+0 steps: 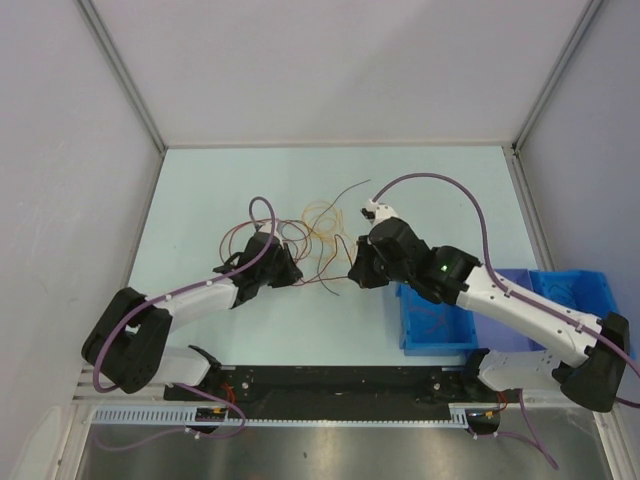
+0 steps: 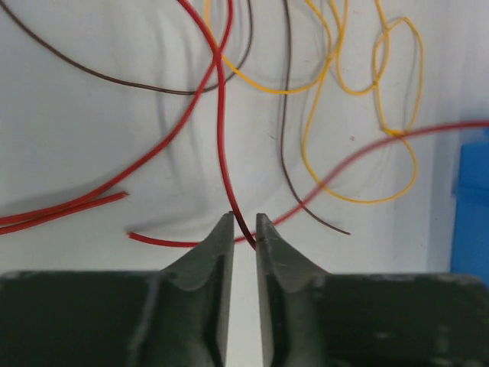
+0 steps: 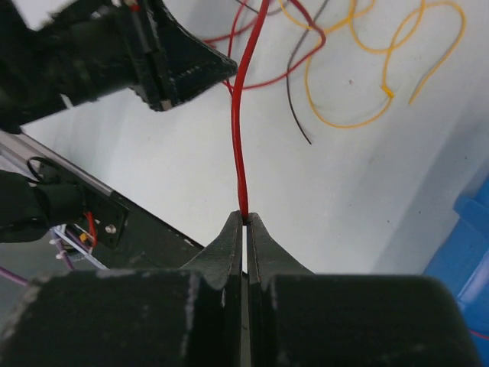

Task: Untangle the cables

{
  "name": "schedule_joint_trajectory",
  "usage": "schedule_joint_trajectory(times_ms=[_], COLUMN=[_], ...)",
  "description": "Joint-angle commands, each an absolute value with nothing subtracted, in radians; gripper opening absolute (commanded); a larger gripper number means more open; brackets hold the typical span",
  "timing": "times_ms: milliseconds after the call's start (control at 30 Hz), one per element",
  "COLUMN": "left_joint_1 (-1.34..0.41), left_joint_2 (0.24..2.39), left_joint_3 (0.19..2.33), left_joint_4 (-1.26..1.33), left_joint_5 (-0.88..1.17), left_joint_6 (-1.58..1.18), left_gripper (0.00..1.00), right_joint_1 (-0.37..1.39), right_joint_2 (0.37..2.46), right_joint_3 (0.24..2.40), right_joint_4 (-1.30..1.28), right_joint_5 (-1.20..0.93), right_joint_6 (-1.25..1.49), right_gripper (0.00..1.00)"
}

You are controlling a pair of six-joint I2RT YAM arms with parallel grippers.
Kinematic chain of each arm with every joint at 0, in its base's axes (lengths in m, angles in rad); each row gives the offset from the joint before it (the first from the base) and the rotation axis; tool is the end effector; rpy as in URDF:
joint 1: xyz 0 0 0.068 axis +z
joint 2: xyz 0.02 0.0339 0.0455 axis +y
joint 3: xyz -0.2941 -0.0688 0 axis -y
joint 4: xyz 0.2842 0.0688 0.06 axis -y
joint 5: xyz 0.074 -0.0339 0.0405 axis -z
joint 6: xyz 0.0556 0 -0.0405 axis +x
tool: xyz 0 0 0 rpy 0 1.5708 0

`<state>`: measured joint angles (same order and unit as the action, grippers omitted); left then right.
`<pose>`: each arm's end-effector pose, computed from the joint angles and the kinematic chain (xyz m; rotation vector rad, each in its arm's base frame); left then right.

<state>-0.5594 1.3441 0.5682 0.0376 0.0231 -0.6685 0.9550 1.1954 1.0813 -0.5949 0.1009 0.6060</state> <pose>0.2490 -0.1574 0.1566 -0.1185 2.3957 -0.6335 0.1776 0.2413 0.3302 -0.3580 2.3485 0.6830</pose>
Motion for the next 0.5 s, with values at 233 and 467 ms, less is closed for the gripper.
schedule_joint_trajectory(times_ms=[233, 467], left_joint_1=[-0.537, -0.538], left_joint_2=[1.321, 1.328], left_joint_3=[0.532, 0.535], left_joint_4=[-0.005, -0.005], left_joint_5=[-0.074, -0.072], left_joint_6=[-0.621, -0.620], left_gripper=[0.44, 0.45], right_joint_1=[0.999, 1.009], right_joint_2=[1.086, 1.092], right_joint_3=[1.311, 1.465], right_joint_4=[-0.617, -0.673], right_joint_5=[0.251, 0.331], right_joint_6=[0.566, 0.502], right_gripper=[0.00, 0.00])
